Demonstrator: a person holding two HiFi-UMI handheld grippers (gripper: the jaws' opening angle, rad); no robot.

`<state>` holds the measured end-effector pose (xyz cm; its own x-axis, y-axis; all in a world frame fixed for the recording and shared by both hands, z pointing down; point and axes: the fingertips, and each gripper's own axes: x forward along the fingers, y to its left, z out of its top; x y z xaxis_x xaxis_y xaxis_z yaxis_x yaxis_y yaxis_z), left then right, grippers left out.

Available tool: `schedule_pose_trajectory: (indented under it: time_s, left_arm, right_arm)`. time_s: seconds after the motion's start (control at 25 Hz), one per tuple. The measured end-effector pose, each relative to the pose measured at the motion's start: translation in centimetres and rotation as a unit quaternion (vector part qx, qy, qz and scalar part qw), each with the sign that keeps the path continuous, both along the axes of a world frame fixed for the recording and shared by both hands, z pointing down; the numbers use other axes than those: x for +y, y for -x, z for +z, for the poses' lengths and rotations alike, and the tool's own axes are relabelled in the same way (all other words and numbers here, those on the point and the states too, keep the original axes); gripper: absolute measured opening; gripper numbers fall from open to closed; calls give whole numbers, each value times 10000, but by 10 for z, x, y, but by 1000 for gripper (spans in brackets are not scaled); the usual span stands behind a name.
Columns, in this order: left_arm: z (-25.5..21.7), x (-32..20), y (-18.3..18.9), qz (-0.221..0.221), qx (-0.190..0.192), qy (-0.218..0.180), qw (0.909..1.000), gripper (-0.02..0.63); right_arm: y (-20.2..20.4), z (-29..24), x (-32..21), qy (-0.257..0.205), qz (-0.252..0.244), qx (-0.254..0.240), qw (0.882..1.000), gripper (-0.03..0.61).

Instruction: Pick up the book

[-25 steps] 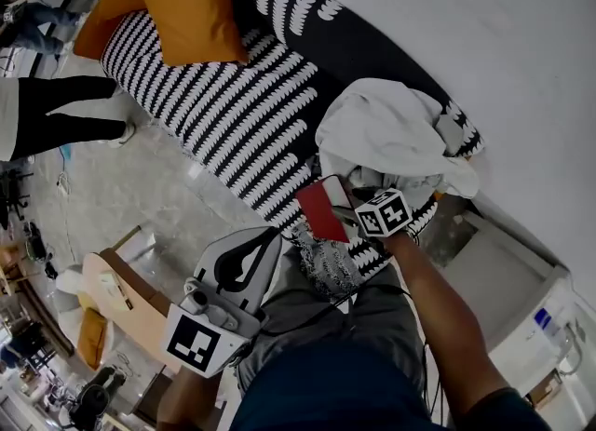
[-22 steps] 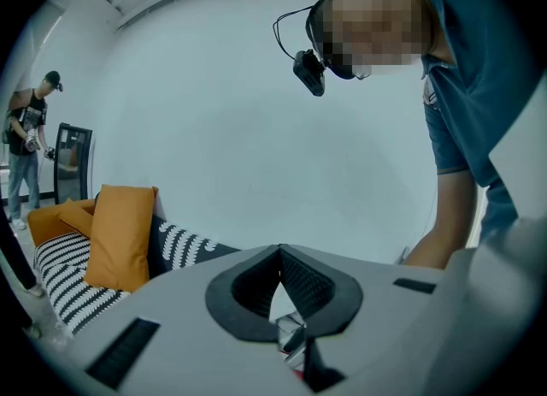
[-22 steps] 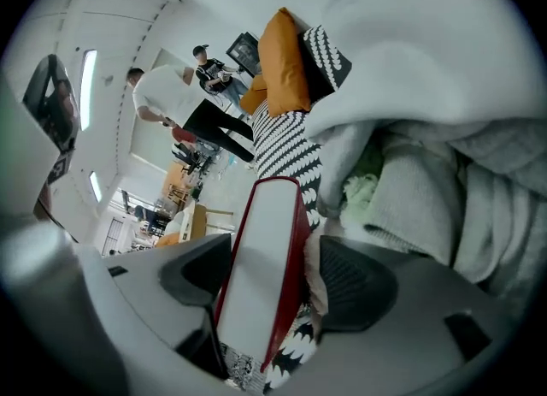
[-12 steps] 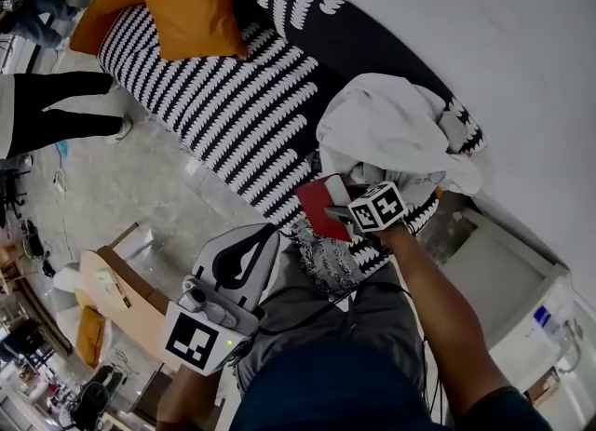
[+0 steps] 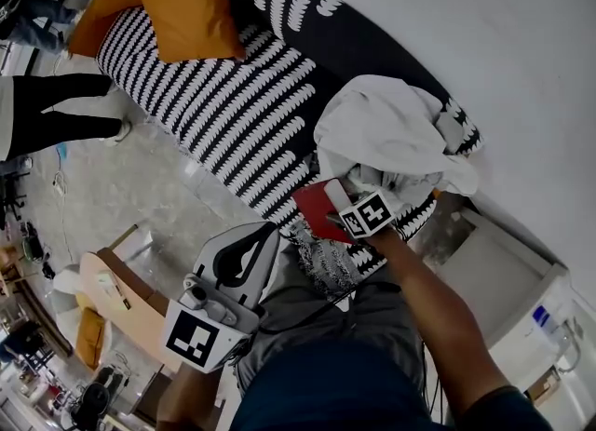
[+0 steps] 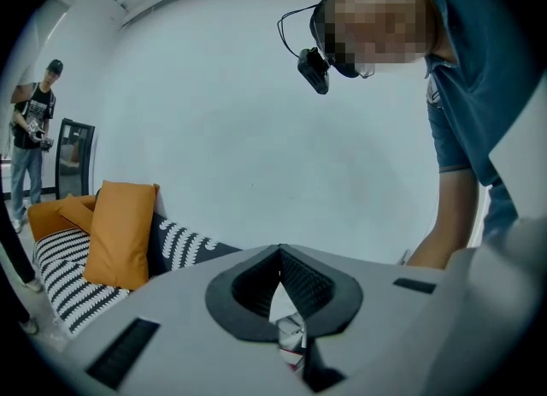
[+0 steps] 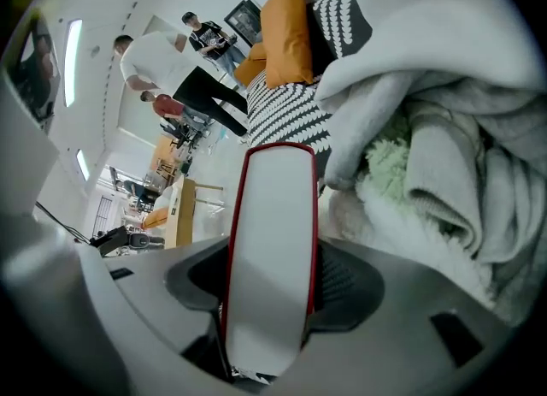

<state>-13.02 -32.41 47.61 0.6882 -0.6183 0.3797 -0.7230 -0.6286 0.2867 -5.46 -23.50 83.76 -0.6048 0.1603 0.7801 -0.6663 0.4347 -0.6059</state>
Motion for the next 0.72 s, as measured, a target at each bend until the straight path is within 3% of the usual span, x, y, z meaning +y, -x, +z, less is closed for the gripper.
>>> schedule_pose_trajectory:
  time_s: [0.4, 0.72]
  left_arm:
    - [-16, -9, -11, 94, 81, -179, 9998, 5]
    - [-37, -12, -23, 183, 180, -424, 9988, 5]
  right_arm:
    - [-7, -63, -24, -773, 244, -305, 9962, 261]
    - [-8, -141, -68, -1608, 846, -747, 9805, 261]
